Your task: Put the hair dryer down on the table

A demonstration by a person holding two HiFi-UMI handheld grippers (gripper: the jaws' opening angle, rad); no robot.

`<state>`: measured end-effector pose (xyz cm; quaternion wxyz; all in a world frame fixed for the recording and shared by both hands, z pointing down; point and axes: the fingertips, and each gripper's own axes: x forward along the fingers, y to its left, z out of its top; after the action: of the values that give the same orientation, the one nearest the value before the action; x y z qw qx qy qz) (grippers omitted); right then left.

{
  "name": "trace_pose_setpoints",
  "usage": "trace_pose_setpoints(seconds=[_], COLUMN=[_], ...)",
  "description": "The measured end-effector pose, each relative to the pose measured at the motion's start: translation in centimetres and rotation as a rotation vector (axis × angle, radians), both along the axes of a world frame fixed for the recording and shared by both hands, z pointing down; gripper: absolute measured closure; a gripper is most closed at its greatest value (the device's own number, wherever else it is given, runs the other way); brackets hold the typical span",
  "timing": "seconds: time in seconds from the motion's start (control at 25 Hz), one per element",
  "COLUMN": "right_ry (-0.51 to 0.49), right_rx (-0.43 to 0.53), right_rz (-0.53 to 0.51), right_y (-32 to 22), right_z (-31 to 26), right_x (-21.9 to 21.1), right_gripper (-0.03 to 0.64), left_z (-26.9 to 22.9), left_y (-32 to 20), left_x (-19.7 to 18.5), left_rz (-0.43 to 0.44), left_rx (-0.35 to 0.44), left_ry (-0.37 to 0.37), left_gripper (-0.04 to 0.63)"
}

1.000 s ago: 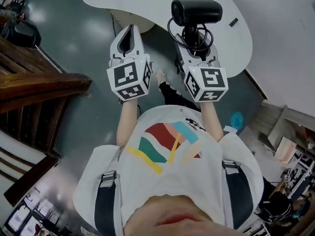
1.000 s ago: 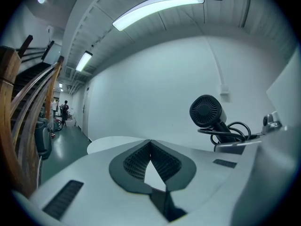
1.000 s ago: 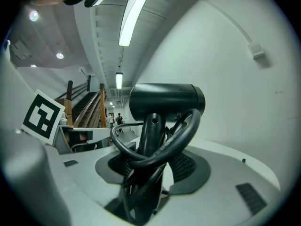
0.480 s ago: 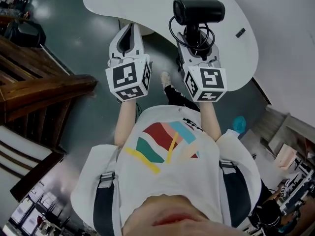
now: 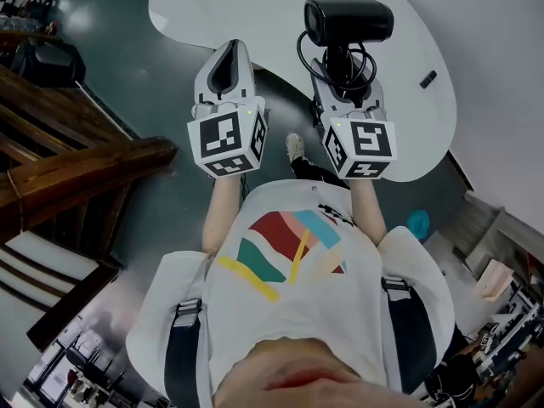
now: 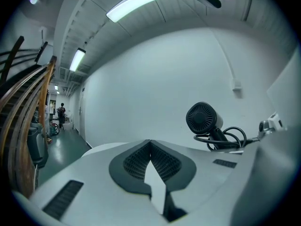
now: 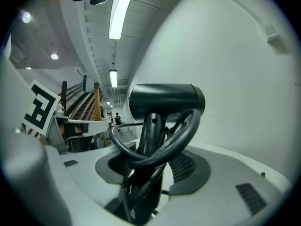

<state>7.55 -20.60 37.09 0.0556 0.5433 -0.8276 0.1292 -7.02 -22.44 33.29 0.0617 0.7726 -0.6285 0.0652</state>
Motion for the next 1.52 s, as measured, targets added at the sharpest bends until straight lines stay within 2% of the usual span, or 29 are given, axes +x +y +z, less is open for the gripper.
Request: trace_pose_setpoints(seconds=[0.28, 0.56, 0.96, 1.28, 1.52], right_ry=[0.023, 0.023, 0.015, 0.021, 0.033], right_rx=[0.003, -0.003, 0.036, 0.059, 0.080], right_rz=[-0.026, -0.048, 0.008, 0.057, 0.079], right_y=[-3.1, -3.3, -2.8, -3.2, -3.8], right_z=[-0.1, -0.9, -3.1, -3.6, -4.1], right_x=[-1.5, -2.6, -4.4, -4.8, -5.1], right_gripper=[0.394, 0.394, 0.394, 0.394, 0.394], left_z=[0.4, -0.1, -1.0, -2.1, -2.1], left_y=[-3.4, -3.5, -3.4, -4.7, -5.6], left_x=[-2.6, -3.5, -4.2, -4.3, -4.5], left_rz=[-0.037, -0.049, 0.013, 0.064, 0.091], left_rx=[-0.005, -0.010, -0.012, 0.022, 0.033], left_ry=[0.028, 0.041, 0.038, 0.060, 0.043], left_gripper=[0.580, 0.580, 0.580, 0.580, 0.580])
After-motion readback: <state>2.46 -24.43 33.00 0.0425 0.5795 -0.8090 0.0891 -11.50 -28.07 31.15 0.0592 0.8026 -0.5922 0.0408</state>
